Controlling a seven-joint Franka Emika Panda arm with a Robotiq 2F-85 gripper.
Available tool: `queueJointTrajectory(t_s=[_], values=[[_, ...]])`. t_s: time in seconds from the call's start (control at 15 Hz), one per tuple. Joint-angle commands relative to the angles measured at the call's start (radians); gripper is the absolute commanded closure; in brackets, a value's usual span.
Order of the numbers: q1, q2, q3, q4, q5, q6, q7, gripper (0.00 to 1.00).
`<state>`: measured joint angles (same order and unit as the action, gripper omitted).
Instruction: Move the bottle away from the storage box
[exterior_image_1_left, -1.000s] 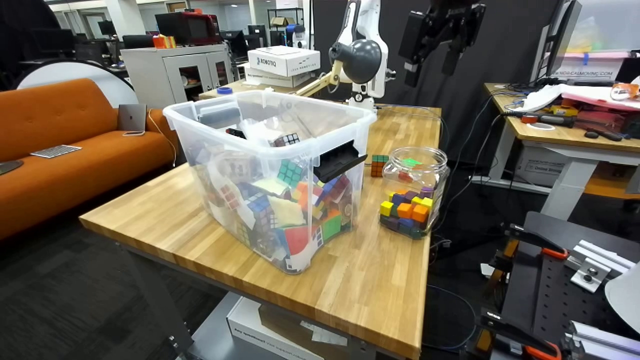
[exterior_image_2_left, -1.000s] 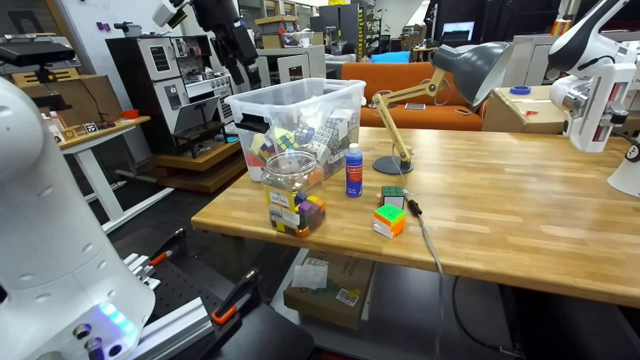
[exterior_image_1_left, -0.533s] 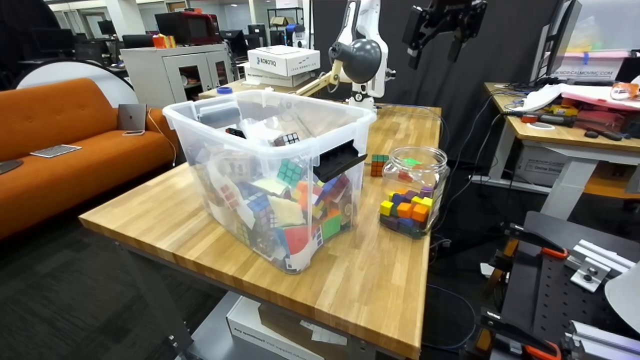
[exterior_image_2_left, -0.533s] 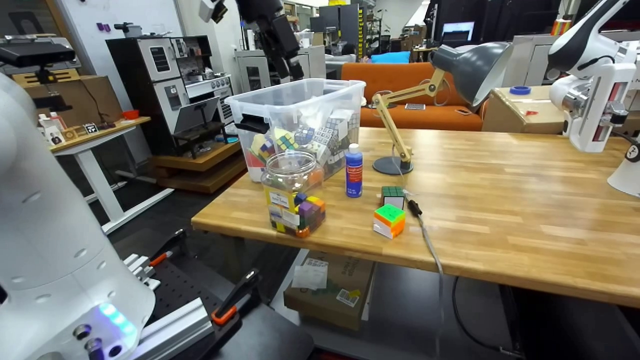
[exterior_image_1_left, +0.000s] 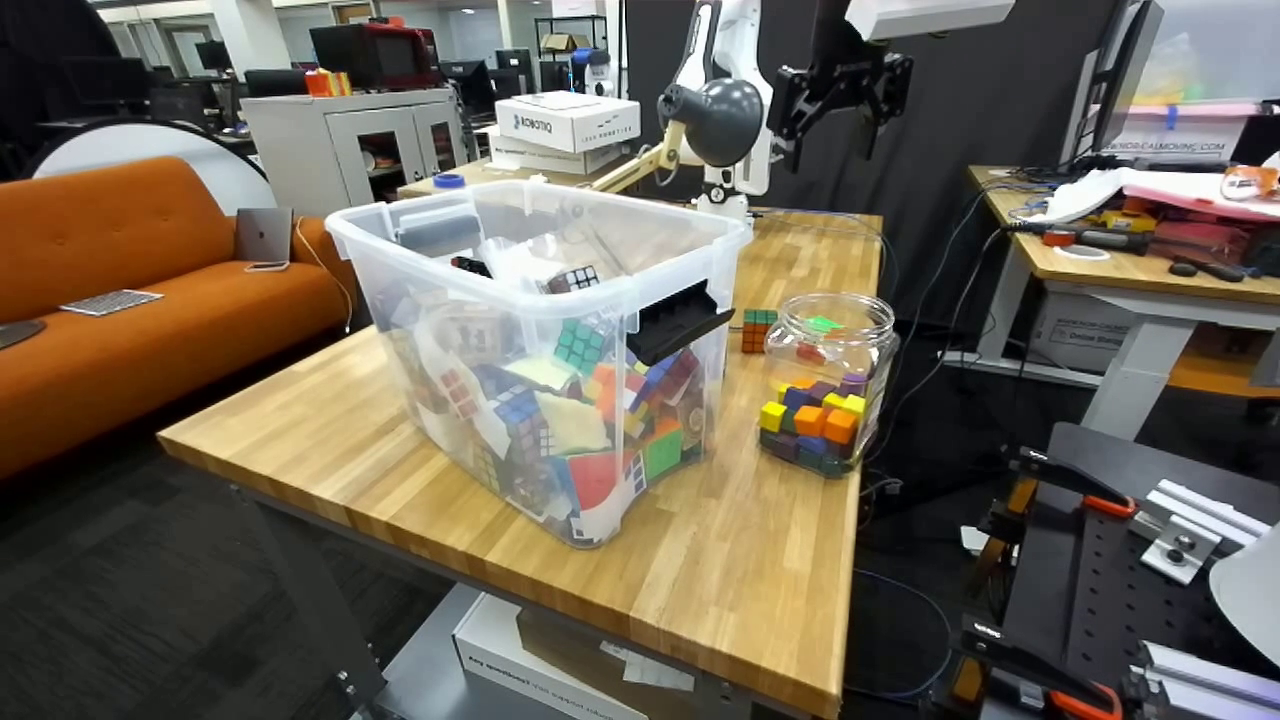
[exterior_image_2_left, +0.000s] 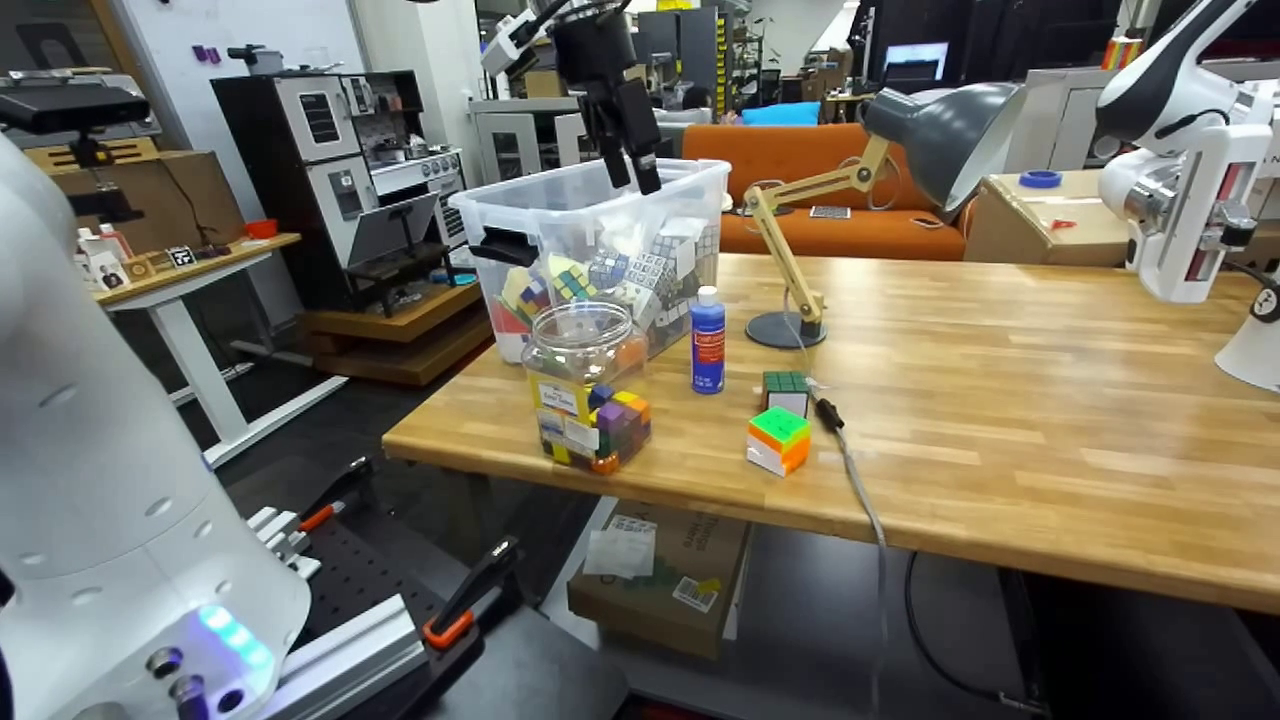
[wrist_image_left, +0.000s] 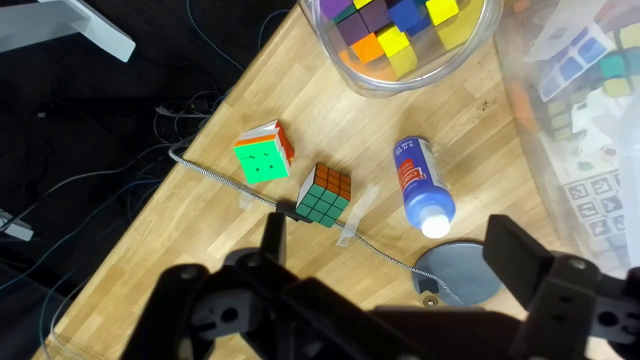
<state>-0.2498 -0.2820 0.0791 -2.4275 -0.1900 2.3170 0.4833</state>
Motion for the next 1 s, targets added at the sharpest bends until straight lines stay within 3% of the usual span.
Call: queueJointTrajectory(t_s=[0.0,0.4,0.93], values=[[0.028,-0.002,-0.028,0.002,-0.01,-0.005,0.006,0.0],[0.033,0.035,-0.04,0.025,0.002,0.032,0.011,0.0],[0.096,0.334,-0.099,0.279,0.104,0.043,-0.085,0.0]])
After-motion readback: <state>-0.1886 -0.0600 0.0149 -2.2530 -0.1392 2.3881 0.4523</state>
